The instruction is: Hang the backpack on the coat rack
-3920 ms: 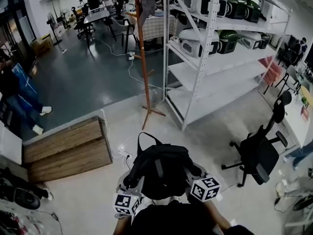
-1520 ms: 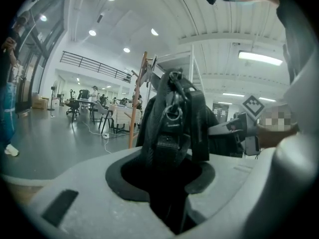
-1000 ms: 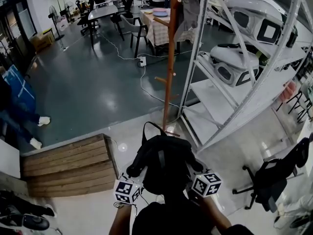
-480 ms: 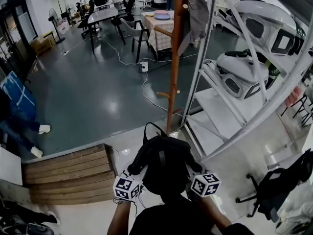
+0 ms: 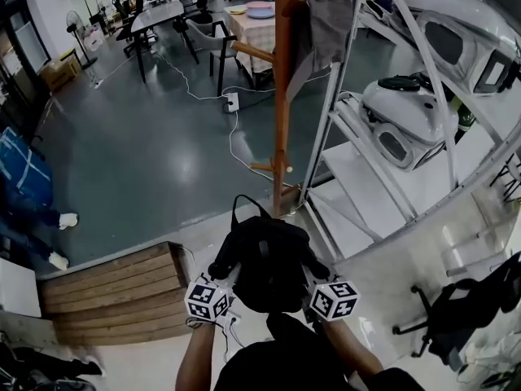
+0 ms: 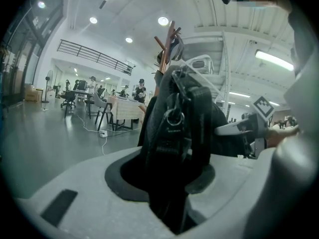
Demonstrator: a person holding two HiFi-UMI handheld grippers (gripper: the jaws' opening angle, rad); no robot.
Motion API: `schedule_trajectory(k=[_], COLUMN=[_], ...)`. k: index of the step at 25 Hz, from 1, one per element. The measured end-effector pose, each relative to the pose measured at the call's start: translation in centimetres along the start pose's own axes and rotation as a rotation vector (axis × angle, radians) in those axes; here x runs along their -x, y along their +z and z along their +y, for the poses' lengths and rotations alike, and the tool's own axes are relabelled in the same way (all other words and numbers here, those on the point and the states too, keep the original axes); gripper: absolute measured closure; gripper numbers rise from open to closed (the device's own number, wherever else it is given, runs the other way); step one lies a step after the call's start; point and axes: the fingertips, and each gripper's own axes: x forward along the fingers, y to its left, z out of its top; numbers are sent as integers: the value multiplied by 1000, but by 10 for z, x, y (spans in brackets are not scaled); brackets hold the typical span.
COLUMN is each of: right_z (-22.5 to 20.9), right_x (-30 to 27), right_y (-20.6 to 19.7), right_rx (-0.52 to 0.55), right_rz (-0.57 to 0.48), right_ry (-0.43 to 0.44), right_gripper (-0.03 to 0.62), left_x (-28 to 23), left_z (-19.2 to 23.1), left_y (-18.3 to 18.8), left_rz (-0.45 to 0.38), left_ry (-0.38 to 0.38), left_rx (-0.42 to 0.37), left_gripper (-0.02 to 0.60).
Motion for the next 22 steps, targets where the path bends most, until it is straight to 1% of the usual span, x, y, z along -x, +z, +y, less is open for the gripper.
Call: schedule_trajectory(k=[11,22], right_z=[-37,-57], right_x=[-62,-100], right_y=[12,11], right_rx=[-28,-46], right_rz=[12,40], right_ry=[-19,-42], right_gripper=[548,548], left_x=[-72,-114], left_z=[44,73], left_y=[-1,-9], left_rz=[40,73], left_ry=[-25,-41], left_rx=[24,62], left_gripper=[442,442])
